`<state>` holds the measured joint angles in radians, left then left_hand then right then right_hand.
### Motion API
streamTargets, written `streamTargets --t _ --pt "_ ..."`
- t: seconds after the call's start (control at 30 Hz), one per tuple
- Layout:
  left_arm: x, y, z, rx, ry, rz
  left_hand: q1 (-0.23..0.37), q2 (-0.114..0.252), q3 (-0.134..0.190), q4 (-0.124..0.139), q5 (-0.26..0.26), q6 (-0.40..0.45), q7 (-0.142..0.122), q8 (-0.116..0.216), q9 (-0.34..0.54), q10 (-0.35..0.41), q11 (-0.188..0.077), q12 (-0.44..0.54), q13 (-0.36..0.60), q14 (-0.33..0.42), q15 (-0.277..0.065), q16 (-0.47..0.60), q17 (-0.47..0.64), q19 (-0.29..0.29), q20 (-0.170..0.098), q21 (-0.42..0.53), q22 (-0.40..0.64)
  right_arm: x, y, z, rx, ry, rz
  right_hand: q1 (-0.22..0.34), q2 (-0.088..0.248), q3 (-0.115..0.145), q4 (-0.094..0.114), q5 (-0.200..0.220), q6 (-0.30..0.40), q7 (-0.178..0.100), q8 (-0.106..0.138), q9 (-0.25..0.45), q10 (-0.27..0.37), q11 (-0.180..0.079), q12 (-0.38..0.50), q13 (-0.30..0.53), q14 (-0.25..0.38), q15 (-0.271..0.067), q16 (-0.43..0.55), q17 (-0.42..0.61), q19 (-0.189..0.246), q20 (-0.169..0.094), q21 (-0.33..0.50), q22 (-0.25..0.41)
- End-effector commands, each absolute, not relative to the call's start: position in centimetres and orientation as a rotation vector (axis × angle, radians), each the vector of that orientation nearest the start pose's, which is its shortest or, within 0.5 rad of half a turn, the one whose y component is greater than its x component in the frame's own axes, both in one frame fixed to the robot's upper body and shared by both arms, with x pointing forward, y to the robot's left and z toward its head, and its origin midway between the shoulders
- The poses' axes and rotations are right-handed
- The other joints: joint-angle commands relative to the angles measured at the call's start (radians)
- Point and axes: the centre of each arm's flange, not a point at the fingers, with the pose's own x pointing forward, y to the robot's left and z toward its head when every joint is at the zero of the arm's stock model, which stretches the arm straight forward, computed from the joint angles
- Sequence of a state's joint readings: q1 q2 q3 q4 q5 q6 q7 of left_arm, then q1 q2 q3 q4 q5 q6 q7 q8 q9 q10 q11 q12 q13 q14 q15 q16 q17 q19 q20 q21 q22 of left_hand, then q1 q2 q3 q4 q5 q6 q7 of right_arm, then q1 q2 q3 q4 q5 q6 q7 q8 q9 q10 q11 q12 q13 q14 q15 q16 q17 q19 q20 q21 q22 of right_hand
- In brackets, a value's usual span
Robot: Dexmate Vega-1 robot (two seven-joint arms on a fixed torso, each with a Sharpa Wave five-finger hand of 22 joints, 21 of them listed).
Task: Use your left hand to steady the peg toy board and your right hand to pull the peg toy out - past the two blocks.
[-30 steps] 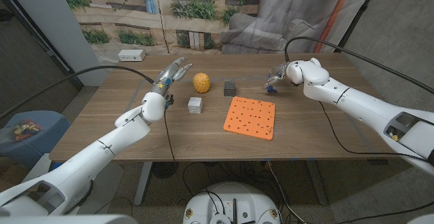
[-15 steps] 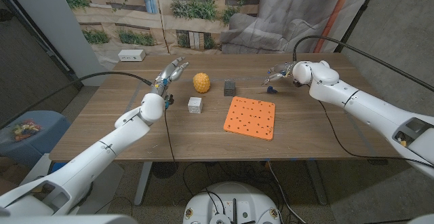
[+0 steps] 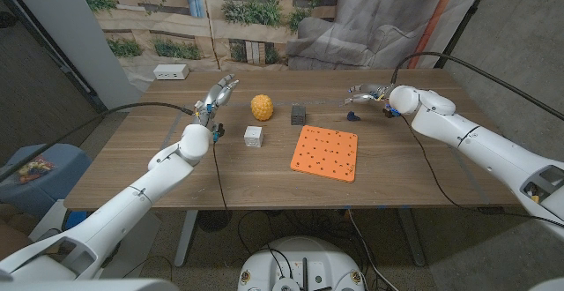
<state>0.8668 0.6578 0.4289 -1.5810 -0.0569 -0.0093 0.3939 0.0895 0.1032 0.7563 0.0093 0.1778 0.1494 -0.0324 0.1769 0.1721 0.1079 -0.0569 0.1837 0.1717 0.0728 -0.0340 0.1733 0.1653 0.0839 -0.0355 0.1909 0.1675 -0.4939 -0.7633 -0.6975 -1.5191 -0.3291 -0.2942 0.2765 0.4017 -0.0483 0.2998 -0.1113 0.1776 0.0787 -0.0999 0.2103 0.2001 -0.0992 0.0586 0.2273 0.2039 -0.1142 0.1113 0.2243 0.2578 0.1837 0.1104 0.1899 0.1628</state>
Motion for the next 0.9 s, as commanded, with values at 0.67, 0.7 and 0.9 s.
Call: streamTargets --t 0.67,0.7,0.9 --pt "65.9 30.7 0.2 0.362 -0.662 0.022 -0.062 0.045 -0.035 0.046 -0.001 -0.1 -0.001 -0.01 0.001 -0.1 0.014 -0.011 0.002 -0.09 -0.028 -0.003 0.011 -0.05 -0.125 -0.008 0.003 66.8 -31.1 2.7 -0.614 -0.527 0.065 -0.042 0.053 0.001 -0.004 0.014 -0.099 0.014 -0.041 -0.02 0.032 -0.097 -0.029 -0.02 -0.026 -0.134 -0.021 -0.037 -0.086 -0.129 -0.019 0.003" --pt "66.0 30.7 0.1 0.357 -0.667 0.016 -0.071 0.044 -0.042 0.055 -0.001 -0.101 -0.003 -0.008 0.001 -0.107 0.015 -0.011 0.002 -0.092 -0.028 -0.001 0.012 -0.05 -0.125 -0.007 0.004 66.7 -31.2 2.6 -0.599 -0.529 0.057 -0.046 0.055 0.0 -0.003 0.014 -0.107 0.012 -0.042 -0.02 0.032 -0.098 -0.03 -0.021 -0.026 -0.135 -0.021 -0.038 -0.087 -0.128 -0.018 0.003" --pt "66.6 31.0 -0.3 0.334 -0.661 -0.018 -0.102 0.044 -0.08 0.121 0.005 -0.14 -0.008 -0.009 -0.001 -0.148 0.01 -0.01 0.001 -0.136 -0.029 -0.002 0.016 -0.081 -0.128 -0.009 0.006 66.1 -31.5 1.8 -0.491 -0.556 0.07 -0.062 0.066 -0.002 0.005 0.014 -0.137 0.011 -0.044 -0.022 0.028 -0.1 -0.034 -0.022 -0.029 -0.137 -0.019 -0.038 -0.095 -0.129 -0.015 0.004"
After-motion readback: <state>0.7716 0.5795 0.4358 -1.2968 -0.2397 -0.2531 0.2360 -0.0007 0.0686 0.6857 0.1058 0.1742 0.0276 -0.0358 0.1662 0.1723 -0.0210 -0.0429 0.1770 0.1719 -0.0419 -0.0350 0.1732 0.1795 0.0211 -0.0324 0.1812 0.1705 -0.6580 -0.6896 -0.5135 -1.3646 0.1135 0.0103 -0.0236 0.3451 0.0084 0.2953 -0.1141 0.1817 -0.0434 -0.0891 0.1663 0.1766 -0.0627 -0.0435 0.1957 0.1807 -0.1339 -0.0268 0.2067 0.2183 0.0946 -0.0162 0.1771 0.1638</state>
